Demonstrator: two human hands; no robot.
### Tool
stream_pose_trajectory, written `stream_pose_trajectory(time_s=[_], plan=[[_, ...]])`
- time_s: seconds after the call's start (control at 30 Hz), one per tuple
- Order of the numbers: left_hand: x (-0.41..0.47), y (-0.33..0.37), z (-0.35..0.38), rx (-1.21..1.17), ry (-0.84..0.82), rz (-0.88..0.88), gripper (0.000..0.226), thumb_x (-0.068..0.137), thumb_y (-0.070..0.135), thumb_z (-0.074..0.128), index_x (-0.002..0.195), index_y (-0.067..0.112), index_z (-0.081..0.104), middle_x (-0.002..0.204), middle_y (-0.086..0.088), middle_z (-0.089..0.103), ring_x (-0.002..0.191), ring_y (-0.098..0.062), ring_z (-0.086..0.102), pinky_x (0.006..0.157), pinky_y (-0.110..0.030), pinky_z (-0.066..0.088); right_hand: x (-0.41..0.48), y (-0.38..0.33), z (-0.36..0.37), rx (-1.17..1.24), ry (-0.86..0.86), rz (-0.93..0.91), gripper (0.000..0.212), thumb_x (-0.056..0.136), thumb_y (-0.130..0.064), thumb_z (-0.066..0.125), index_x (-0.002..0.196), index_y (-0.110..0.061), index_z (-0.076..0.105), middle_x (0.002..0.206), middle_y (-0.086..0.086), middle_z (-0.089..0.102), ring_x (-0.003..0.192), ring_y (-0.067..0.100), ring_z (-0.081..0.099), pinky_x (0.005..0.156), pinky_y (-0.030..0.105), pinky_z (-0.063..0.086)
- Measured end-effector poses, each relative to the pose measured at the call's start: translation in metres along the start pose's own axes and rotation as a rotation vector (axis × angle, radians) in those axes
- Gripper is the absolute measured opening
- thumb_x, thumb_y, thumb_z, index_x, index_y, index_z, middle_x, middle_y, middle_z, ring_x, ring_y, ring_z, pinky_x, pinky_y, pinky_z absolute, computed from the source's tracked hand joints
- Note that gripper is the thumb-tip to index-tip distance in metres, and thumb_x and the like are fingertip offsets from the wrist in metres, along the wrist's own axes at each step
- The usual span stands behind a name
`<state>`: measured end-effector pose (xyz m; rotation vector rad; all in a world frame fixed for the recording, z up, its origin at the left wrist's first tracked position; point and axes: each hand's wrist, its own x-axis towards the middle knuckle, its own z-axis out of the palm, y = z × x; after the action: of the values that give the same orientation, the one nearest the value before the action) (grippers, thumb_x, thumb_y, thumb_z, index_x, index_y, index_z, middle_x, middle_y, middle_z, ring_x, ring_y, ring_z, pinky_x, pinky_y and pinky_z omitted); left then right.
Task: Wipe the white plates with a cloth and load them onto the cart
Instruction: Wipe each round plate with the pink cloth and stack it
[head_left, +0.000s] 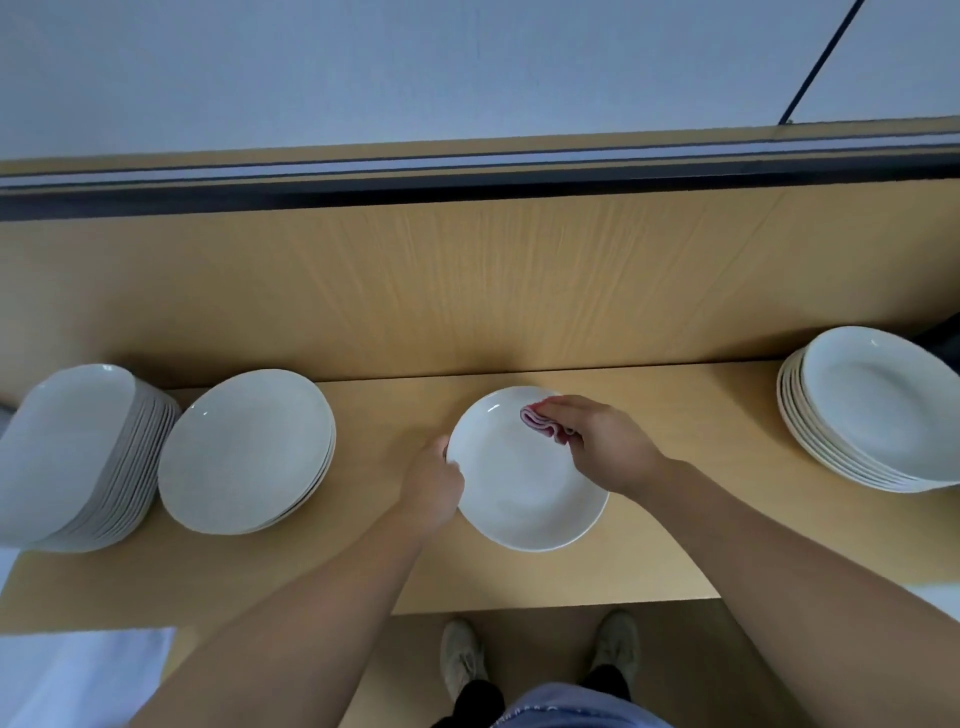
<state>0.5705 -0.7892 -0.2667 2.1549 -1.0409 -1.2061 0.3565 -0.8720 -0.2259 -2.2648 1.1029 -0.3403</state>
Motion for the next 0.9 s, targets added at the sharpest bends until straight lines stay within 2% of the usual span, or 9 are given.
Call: stream_pose_trajectory(time_s=[0.07,0.2,0.27,0.37,0.47,0.57,0.63,0.73,0.9], plan=[[-0.002,0.001,-0.005,0.041,-0.053,0.038,0.044,0.088,0.010,0.039,0.125,0.025,0.056,0.095,0.007,0.065,0.081,-0.016,0.060,0.065,-0.029,0.051,0.010,0.000,0.007,-0.028,-0.021,-0.002,0.058,0.084,0.009,0.042,0.128,-0.023,0.061,0.111,-0.008,0.062,0.083,0.008,0.053,0.081,0.026,0.049],[-0.005,0.003,-0.026,0.478,-0.060,0.177,0.053,0.099,0.029,0.044,0.149,0.020,0.030,0.138,0.002,0.052,0.124,-0.021,0.050,0.100,-0.032,0.040,0.027,-0.001,0.028,-0.107,-0.014,-0.018,0.049,0.087,0.002,0.043,0.123,-0.026,0.060,0.107,-0.010,0.060,0.092,0.011,0.056,0.075,0.025,0.047],[-0.005,0.000,-0.034,0.568,-0.120,0.249,0.057,0.099,0.031,0.044,0.152,0.023,0.023,0.130,0.003,0.056,0.117,-0.019,0.052,0.096,-0.031,0.041,0.032,-0.001,0.045,-0.224,-0.039,0.005,0.043,0.090,-0.005,0.047,0.128,-0.024,0.057,0.119,-0.007,0.059,0.105,0.017,0.056,0.078,0.025,0.043],[-0.005,-0.006,-0.038,0.578,-0.213,0.295,0.060,0.097,0.029,0.046,0.152,0.029,0.021,0.092,0.012,0.055,0.090,-0.015,0.052,0.082,-0.030,0.045,0.034,-0.005,0.071,-0.371,-0.101,0.076,0.044,0.085,-0.008,0.056,0.128,-0.019,0.056,0.129,0.004,0.056,0.122,0.030,0.048,0.086,0.036,0.045],[-0.002,-0.012,-0.041,0.598,-0.260,0.331,0.077,0.090,0.039,0.053,0.153,0.030,0.010,0.125,0.008,0.056,0.112,-0.019,0.052,0.094,-0.037,0.046,0.033,-0.008,0.084,-0.364,-0.127,0.138,0.048,0.082,-0.005,0.057,0.128,-0.016,0.055,0.134,0.008,0.052,0.128,0.034,0.043,0.093,0.041,0.045],[-0.002,-0.016,-0.043,0.621,-0.321,0.376,0.105,0.077,0.054,0.065,0.154,0.029,-0.003,0.154,0.010,0.032,0.136,-0.016,0.036,0.105,-0.035,0.039,0.034,-0.009,0.087,-0.344,-0.113,0.141,0.047,0.088,-0.007,0.051,0.134,-0.019,0.052,0.141,0.003,0.047,0.134,0.030,0.037,0.097,0.038,0.042],[-0.003,-0.016,-0.044,0.664,-0.325,0.386,0.112,0.075,0.057,0.069,0.155,0.026,-0.003,0.157,0.009,0.026,0.140,-0.015,0.031,0.108,-0.033,0.035,0.035,-0.013,0.087,-0.319,-0.102,0.150,0.046,0.090,-0.007,0.050,0.134,-0.020,0.053,0.141,0.001,0.048,0.135,0.028,0.036,0.099,0.037,0.041],[0.000,-0.016,-0.042,0.689,-0.282,0.402,0.113,0.074,0.058,0.071,0.155,0.024,-0.001,0.152,0.009,0.036,0.134,-0.016,0.039,0.104,-0.033,0.040,0.031,-0.023,0.094,-0.257,-0.073,0.123,0.038,0.090,-0.005,0.050,0.124,-0.018,0.061,0.136,0.001,0.053,0.134,0.028,0.038,0.102,0.037,0.038],[0.003,-0.015,-0.041,0.713,-0.268,0.403,0.112,0.073,0.059,0.072,0.155,0.023,0.004,0.152,0.010,0.037,0.134,-0.014,0.040,0.103,-0.030,0.040,0.014,-0.034,0.111,-0.153,-0.067,-0.052,0.032,0.085,-0.008,0.049,0.108,-0.012,0.071,0.125,0.005,0.064,0.131,0.030,0.047,0.112,0.030,0.020]])
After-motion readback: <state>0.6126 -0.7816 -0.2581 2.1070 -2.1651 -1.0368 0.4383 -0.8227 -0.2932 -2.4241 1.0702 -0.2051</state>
